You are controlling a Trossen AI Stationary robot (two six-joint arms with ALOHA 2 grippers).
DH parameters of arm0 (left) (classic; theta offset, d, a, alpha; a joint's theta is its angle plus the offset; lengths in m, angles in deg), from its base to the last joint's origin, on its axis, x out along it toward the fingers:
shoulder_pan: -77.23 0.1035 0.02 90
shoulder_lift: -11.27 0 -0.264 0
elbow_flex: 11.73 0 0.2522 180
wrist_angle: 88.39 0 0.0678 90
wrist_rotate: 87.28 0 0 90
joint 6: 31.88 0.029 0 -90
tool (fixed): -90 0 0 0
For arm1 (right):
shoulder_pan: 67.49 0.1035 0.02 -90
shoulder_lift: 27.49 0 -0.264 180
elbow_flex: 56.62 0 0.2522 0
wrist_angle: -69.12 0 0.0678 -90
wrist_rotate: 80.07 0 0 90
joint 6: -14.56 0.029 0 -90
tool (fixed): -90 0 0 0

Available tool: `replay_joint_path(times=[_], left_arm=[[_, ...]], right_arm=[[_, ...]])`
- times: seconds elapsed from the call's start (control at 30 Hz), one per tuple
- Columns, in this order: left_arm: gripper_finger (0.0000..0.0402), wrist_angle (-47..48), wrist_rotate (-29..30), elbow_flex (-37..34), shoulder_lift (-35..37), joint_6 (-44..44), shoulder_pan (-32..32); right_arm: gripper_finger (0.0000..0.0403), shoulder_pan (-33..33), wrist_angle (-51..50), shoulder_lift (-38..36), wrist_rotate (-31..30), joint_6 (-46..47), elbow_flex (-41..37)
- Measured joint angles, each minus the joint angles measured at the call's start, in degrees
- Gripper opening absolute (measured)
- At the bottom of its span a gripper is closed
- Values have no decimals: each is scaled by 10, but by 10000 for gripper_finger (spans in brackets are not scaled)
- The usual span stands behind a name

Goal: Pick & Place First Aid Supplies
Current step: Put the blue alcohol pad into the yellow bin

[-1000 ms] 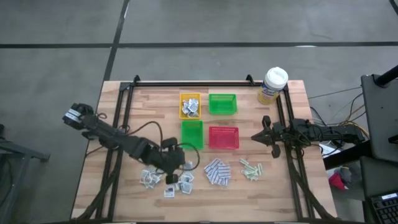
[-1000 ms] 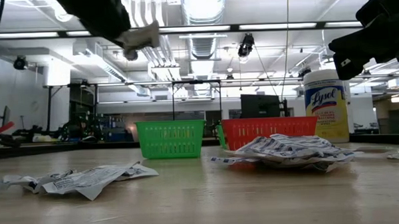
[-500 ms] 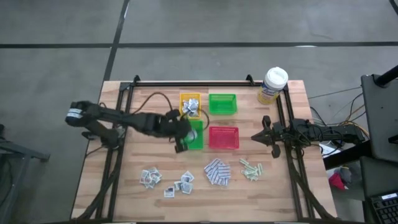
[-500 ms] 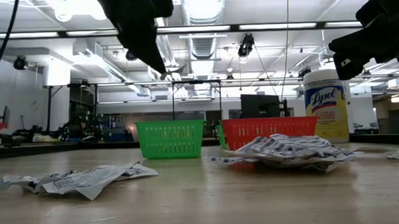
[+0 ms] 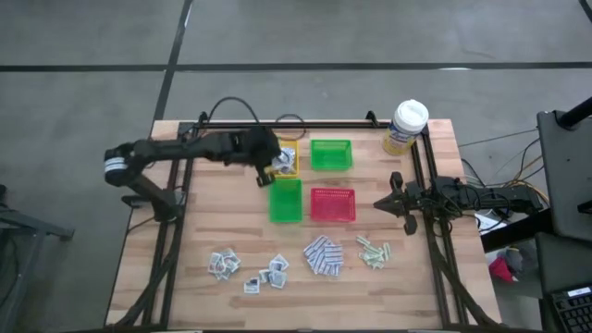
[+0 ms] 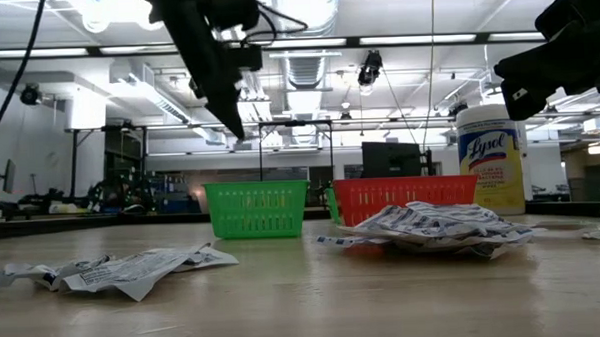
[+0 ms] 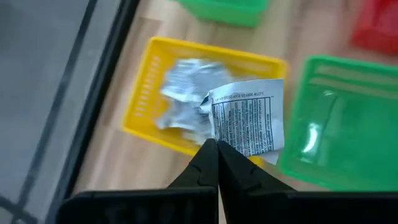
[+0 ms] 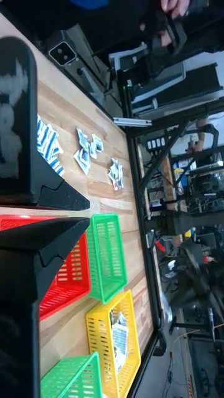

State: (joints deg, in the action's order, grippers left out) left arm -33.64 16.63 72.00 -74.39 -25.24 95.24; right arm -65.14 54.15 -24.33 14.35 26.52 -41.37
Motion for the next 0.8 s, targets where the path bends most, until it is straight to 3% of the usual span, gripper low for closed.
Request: replay_joint_path(times=[0.33,0.57,0.8], left_arm=[[0,33,-108,107,-120,123,109],[0,113,-145,200,-219,172,126],[0,119,-154,206,-249,176,125]], right_arm=[[28,0,0,0,0,0,0],[28,0,0,0,0,0,0],[28,0,0,0,0,0,0]])
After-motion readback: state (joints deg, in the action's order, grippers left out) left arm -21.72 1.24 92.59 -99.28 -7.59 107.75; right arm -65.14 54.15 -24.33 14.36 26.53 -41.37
